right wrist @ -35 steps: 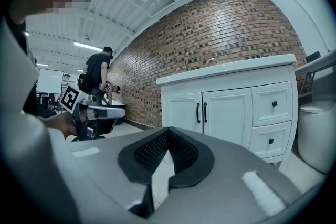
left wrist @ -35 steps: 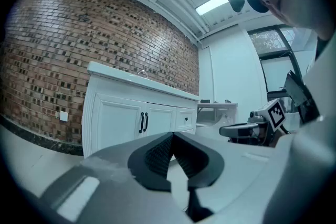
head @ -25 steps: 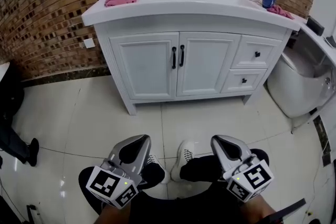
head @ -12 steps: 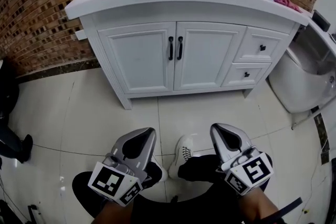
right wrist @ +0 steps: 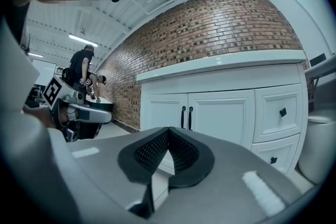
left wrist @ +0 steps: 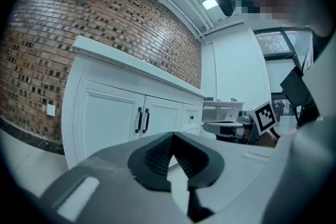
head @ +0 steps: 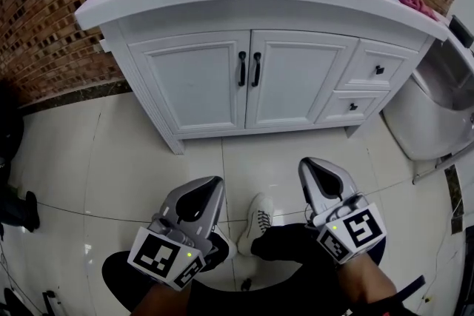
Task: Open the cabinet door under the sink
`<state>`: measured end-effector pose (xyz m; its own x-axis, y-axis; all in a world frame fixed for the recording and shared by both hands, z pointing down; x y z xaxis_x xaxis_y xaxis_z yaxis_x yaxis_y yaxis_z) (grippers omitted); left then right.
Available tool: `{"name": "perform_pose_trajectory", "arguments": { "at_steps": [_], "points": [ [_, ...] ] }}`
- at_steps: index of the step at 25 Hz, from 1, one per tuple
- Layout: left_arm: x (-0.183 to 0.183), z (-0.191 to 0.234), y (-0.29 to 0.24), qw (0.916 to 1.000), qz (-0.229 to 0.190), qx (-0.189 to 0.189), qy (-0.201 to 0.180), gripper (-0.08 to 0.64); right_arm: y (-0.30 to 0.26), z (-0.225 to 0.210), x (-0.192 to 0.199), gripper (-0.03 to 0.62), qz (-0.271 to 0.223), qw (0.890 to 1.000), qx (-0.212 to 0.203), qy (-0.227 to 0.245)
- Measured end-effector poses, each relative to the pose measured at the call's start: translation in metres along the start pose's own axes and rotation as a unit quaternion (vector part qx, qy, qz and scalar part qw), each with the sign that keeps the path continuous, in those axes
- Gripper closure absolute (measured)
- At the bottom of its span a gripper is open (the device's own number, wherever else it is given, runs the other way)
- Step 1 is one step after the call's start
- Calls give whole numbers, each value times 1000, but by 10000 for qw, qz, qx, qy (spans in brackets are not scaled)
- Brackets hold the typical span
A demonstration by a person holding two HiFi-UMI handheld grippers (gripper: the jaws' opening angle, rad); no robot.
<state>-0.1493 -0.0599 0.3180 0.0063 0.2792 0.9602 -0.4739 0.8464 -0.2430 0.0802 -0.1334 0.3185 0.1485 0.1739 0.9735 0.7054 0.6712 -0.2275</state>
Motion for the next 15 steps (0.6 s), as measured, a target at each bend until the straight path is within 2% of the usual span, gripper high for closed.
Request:
{"name": "perform_pose_trajectory", "arguments": {
  "at_steps": [7,15],
  "points": [
    [-8,14,-25,10000,3,92,38,554,-38,-23,-5,583,104,9996,105,250],
    [-6,36,-55,9998,55,136,150,554,-84,-46,-6,546,245,9990,172,345]
  ]
}}
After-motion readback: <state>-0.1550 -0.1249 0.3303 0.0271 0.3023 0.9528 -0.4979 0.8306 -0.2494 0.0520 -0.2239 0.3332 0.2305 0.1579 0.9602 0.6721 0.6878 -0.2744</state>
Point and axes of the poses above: the fingertips, and each gripper's own axes: y backward along the fingers, z to its left, x out of its underside, the point moved 8 cm from there along y, backward along the fingers, and after that the axes turned 8 degrees about z, right-handed, at the moved point
